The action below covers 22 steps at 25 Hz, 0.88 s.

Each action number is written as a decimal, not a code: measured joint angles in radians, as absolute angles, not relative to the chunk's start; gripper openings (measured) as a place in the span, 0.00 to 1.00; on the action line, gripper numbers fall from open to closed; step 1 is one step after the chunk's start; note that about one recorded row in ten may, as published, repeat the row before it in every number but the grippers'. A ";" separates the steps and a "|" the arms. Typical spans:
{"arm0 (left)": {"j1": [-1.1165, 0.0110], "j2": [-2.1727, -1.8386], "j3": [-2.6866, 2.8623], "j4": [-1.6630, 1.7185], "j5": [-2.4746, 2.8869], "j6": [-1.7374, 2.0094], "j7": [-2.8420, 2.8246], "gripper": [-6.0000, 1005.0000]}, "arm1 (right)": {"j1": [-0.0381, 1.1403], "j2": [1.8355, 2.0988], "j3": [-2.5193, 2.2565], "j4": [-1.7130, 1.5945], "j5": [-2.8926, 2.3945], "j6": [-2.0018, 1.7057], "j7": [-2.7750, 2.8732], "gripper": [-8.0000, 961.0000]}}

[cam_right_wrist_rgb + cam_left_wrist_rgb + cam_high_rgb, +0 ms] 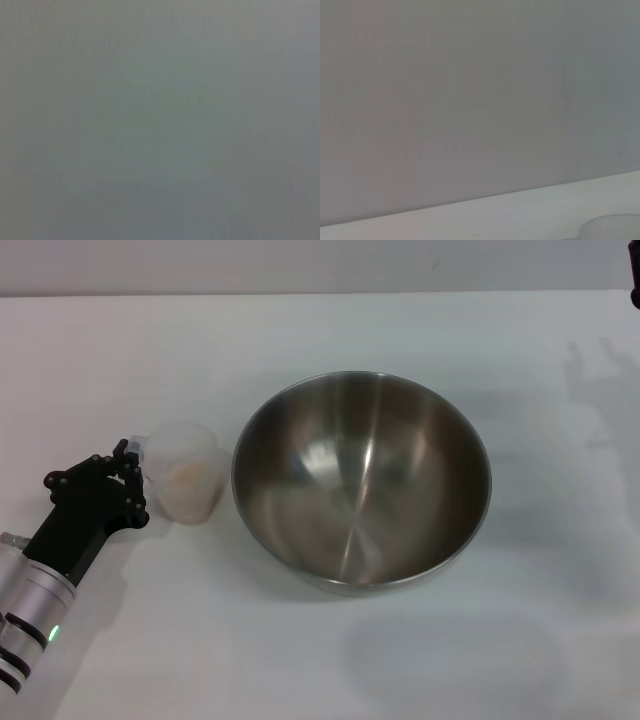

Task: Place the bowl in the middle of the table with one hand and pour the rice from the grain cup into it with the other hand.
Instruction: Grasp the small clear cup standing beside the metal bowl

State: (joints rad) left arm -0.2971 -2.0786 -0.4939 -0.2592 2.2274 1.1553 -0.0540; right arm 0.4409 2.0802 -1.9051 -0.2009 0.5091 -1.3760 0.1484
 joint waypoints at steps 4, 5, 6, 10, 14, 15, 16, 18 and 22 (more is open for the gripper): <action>-0.297 -2.079 -0.491 -0.259 2.227 1.155 -0.059 0.09 | 0.435 2.082 -1.905 -0.201 0.511 -1.376 0.150 0.43; -0.298 -2.079 -0.490 -0.260 2.228 1.155 -0.059 0.07 | 0.434 2.083 -1.905 -0.200 0.511 -1.376 0.150 0.43; -0.298 -2.079 -0.490 -0.260 2.228 1.155 -0.059 0.04 | 0.432 2.083 -1.905 -0.198 0.511 -1.376 0.150 0.43; -0.298 -2.079 -0.488 -0.269 2.231 1.155 -0.060 0.03 | 0.426 2.084 -1.899 -0.196 0.511 -1.376 0.150 0.43; -0.297 -2.079 -0.494 -0.274 2.229 1.161 -0.056 0.03 | 0.424 2.085 -1.897 -0.194 0.512 -1.376 0.150 0.43; -0.297 -2.079 -0.495 -0.274 2.228 1.162 -0.056 0.03 | 0.424 2.085 -1.897 -0.194 0.513 -1.376 0.150 0.43; -0.297 -2.079 -0.500 -0.277 2.228 1.164 -0.056 0.03 | 0.423 2.085 -1.897 -0.194 0.513 -1.376 0.150 0.43; -0.299 -2.079 -0.527 -0.283 2.227 1.174 -0.045 0.03 | 0.423 2.085 -1.897 -0.193 0.515 -1.376 0.150 0.43; -0.308 -2.079 -0.561 -0.284 2.226 1.217 0.004 0.03 | 0.424 2.085 -1.897 -0.193 0.516 -1.380 0.150 0.43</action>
State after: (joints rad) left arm -0.3080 -2.0785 -0.5611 -0.2844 2.2261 1.2171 0.0036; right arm 0.4240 2.0847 -1.8970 -0.1932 0.5156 -1.3803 0.1504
